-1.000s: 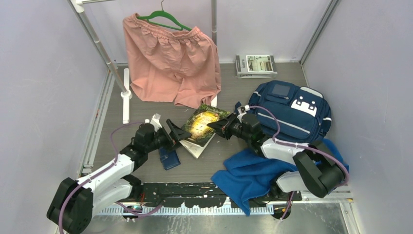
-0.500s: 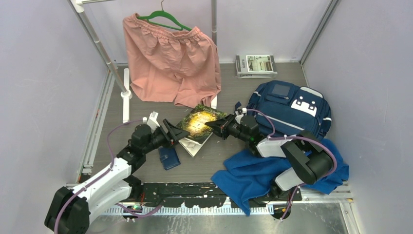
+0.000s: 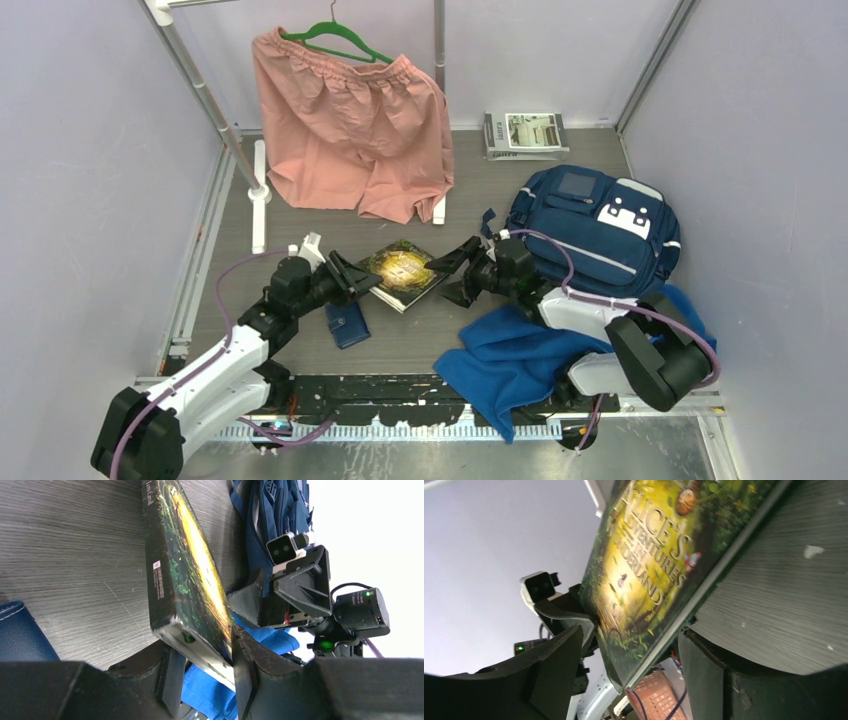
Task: Pack the student bag
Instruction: Pick up the book from the center of the board.
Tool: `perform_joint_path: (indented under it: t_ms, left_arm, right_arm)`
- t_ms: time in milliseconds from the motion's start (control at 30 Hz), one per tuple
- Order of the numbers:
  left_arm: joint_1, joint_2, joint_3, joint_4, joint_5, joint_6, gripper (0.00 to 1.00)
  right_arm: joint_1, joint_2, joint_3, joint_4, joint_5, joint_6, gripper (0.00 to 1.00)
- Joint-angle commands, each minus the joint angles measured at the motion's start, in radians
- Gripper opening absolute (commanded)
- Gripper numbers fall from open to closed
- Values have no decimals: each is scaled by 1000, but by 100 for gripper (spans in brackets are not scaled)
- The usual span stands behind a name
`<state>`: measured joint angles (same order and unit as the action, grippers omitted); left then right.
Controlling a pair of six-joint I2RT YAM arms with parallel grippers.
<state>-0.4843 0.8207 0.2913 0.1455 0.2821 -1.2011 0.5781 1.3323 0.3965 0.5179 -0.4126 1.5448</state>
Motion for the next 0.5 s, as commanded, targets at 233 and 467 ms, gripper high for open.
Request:
perform_joint_path:
  t_ms: [233,467]
  left_arm:
    - [1,-18,42,6,-33,8,26]
    - [1,14,72,12,-8,10,4]
  right_arm:
    - [-4,-236,254,-820,182,-445,76]
    - [-4,-284,588,-1239,421,-833,75]
